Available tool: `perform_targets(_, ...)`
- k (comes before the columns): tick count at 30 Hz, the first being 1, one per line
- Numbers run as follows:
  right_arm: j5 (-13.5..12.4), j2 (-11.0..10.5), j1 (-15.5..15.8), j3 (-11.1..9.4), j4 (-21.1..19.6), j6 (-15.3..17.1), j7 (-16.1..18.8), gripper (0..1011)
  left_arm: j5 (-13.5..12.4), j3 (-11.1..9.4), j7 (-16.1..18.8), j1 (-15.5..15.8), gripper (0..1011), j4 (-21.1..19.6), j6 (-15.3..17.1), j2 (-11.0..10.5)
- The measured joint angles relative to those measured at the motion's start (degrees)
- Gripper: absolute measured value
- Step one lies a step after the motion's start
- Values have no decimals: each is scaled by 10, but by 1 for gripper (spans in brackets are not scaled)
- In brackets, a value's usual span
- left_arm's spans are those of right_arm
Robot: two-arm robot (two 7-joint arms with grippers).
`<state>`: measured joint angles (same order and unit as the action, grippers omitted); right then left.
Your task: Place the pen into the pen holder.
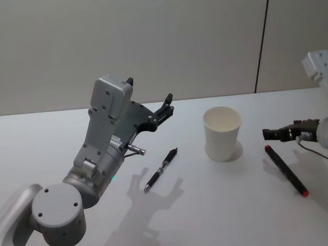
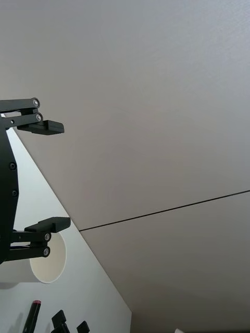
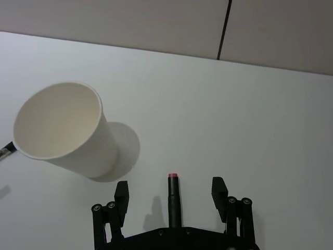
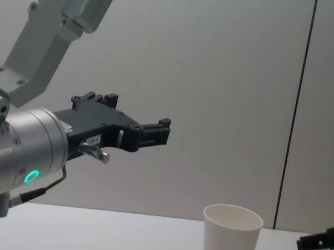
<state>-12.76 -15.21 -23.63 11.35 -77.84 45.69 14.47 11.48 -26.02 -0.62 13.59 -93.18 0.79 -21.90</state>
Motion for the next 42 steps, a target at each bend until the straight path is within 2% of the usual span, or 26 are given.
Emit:
perform_targets(10,-6,3,-2,-3,15,32,-14,1001,0,0,0,0,1004,0,0,0)
perform_targets(19,-7,11,-9,1,34,42,-23,1001,0,0,0,0,1004,0,0,0)
perform_targets(31,9,28,-29,15,69,38,-28,1001,0,0,0,0,1004,0,0,0)
perform_targets(42,35,40,-46,27,99,23,-28,1001,0,0,0,0,1004,0,0,0)
